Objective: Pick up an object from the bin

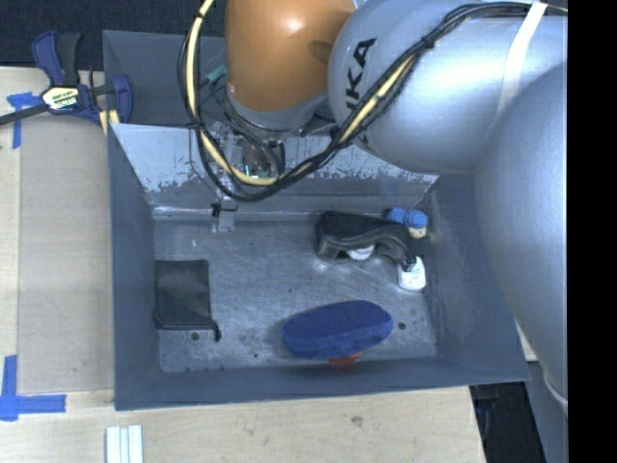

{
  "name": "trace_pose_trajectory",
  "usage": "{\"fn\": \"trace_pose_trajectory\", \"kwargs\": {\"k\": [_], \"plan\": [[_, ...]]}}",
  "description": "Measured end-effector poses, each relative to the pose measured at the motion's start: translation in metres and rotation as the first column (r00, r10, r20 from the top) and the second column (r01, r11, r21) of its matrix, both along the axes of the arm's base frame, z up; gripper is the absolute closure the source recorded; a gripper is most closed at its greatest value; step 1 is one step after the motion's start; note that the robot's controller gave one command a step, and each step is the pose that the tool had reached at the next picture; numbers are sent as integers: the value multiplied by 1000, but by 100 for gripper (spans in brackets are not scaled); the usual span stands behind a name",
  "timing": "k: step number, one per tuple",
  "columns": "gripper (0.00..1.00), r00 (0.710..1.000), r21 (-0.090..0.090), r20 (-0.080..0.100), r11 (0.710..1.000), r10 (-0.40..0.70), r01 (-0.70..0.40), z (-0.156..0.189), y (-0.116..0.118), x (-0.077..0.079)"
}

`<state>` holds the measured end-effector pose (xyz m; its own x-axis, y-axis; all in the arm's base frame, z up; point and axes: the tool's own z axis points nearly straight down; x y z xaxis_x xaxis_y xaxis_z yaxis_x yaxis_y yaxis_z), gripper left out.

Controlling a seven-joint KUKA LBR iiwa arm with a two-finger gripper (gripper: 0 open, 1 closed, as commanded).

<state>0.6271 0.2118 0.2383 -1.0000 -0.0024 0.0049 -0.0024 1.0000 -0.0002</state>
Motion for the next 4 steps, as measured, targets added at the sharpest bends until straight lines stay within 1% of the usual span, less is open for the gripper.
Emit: {"fn": "trace_pose_trajectory", "kwargs": {"k": [1, 2, 3, 4], "plan": [[0, 998, -3, -6, 998, 68, -68, -122, -38, -104], [0, 997, 2, 7, 997, 75, -75, -171, -3, -71], [0, 940, 0, 4, 940, 342, -342, -168, -41, -115], [0, 772, -1, 12, 772, 636, -636, -168, -15, -74]]}}
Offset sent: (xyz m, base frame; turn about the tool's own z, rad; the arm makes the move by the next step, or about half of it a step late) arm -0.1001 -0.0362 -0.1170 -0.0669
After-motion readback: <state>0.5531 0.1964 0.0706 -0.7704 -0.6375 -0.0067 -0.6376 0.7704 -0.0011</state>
